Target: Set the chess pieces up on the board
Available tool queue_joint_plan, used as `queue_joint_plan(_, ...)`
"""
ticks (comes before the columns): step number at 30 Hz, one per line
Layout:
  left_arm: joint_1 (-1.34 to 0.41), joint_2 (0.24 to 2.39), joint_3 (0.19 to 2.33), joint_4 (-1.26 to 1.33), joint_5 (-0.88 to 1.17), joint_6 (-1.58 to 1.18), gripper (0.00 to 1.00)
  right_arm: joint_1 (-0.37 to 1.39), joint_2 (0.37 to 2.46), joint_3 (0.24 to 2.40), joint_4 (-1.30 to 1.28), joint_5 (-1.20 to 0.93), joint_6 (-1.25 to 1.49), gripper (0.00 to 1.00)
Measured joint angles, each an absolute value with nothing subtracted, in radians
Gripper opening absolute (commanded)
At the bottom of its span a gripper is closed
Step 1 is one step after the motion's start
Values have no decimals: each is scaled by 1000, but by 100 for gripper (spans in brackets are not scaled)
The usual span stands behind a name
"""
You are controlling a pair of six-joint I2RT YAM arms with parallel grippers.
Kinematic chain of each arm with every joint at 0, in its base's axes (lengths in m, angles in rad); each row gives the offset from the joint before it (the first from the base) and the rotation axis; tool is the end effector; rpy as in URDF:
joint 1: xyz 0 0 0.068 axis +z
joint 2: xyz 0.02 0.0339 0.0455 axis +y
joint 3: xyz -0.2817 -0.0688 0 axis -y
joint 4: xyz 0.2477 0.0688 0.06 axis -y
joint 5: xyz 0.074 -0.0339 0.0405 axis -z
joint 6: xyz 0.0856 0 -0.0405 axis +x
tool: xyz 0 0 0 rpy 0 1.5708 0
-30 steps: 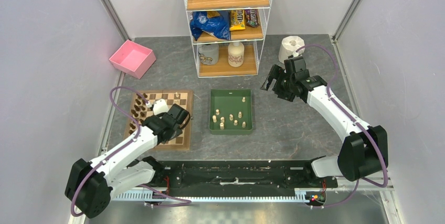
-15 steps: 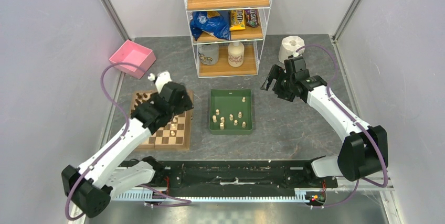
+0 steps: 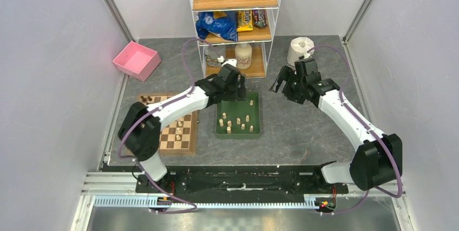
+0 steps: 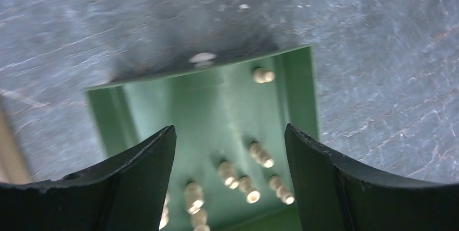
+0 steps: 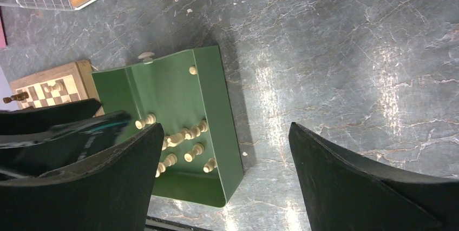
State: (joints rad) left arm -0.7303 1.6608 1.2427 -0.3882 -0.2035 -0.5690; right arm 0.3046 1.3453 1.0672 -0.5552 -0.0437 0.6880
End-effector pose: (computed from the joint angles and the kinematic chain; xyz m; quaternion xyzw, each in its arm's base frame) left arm 0.3135 -0.2575 0.2344 0.0366 0.9231 -0.1494 0.3525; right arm 0.3031 0.0992 0.2597 0.1699 0.9170 0.1895 0.3072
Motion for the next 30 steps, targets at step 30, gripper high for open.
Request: queue_joint_plan(30, -796, 2016, 1465, -372, -176, -567, 50, 305, 1333, 1061, -559, -24, 681, 94)
